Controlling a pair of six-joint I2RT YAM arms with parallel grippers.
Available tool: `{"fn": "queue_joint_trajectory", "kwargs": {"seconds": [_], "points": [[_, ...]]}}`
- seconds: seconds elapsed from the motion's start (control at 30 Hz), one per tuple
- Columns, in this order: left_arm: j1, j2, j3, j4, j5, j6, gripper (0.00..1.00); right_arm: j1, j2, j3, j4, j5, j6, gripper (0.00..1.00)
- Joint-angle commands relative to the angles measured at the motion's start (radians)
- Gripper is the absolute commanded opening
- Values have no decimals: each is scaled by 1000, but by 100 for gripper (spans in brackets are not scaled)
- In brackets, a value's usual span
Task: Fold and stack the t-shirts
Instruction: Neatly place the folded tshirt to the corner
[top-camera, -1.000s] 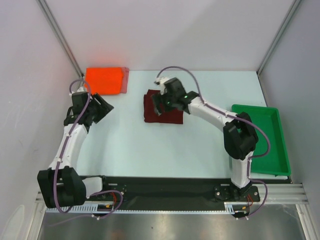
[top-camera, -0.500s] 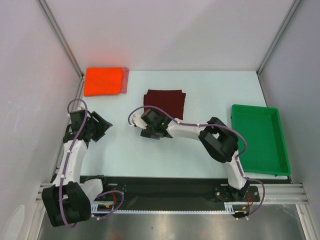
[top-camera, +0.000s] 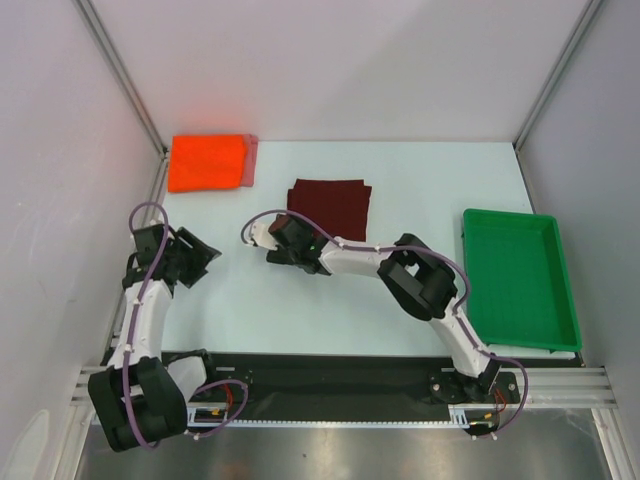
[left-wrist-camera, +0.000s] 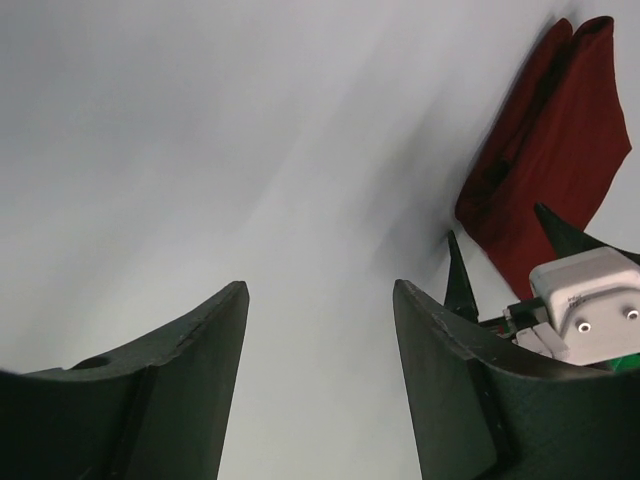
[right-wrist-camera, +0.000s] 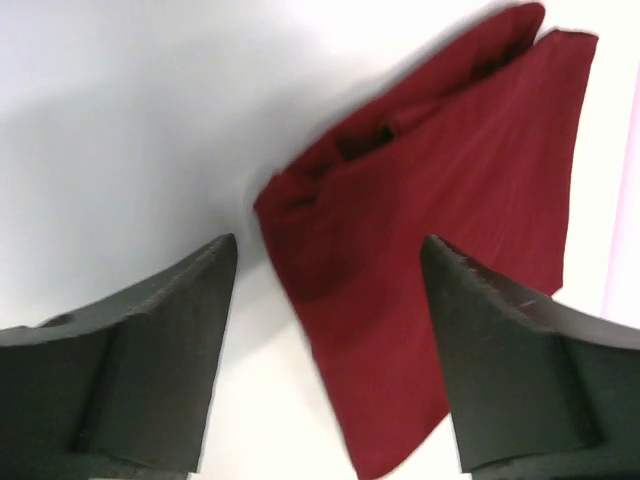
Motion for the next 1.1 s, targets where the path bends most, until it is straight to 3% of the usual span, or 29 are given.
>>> {"fn": "queue_joint_trajectory", "kwargs": {"seconds": [0.0,0.07,0.2,0.27,0.3,0.47,0.6,0.67,0.87,0.9,1.07], "points": [[14,17,1,35,27,22,65,-17,80,37,-52,-36,19,76],[14,29,0,47,38,21,66,-31,104,85,-79,-42,27,70],[14,84,-6,98,101,30,68,-56,108,123,-108,-71,50,45],[13,107,-14,158,156,32,79,-63,98,126,-122,-87,62,38],[13,121,-17,175,171,29,80,-66,82,129,-130,-107,67,34],[-18,332,38,232,248,21,81,-80,29,149,-165,-144,79,23],[-73,486,110,303,320,-72,83,-103,-15,169,-186,-171,93,5],[-104,556,126,360,346,-126,89,-106,-26,171,-194,-183,94,0],[-202,722,262,475,406,-303,91,-114,-70,168,-211,-216,114,0],[-213,766,290,489,411,-359,99,-115,-75,165,-210,-217,120,0],[-303,900,403,552,423,-462,100,-119,-92,169,-210,-239,149,0]]}}
